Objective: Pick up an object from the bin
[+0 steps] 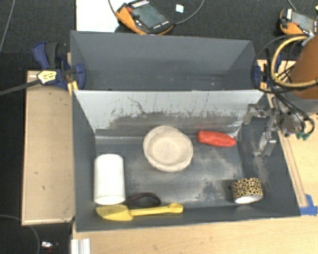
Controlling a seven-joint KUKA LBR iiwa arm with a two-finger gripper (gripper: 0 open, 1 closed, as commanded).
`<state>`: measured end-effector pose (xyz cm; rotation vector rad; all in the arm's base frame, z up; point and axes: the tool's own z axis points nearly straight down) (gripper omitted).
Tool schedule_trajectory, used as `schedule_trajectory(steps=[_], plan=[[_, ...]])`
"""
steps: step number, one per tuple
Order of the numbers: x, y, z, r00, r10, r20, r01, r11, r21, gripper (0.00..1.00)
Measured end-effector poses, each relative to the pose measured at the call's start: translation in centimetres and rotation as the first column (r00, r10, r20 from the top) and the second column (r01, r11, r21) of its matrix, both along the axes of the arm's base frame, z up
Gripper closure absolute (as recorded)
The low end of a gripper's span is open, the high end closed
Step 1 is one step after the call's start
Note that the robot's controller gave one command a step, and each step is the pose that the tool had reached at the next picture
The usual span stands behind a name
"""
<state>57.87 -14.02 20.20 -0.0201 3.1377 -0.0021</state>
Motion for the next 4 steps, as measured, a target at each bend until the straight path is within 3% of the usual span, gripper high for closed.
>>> schedule_trajectory(steps=[2, 3, 4], plan=[[-0.1, 0.3, -0.6, 0.999, 0.046, 0.004, -0.046, 0.999, -0.002, 0.0], [-1.3, 0.8, -1.9, 0.996, 0.084, 0.002, -0.084, 0.996, -0.001, 0.0], [-1.6, 2.9, -7.9, 0.885, 0.465, 0.003, -0.465, 0.885, -0.003, 0.0]])
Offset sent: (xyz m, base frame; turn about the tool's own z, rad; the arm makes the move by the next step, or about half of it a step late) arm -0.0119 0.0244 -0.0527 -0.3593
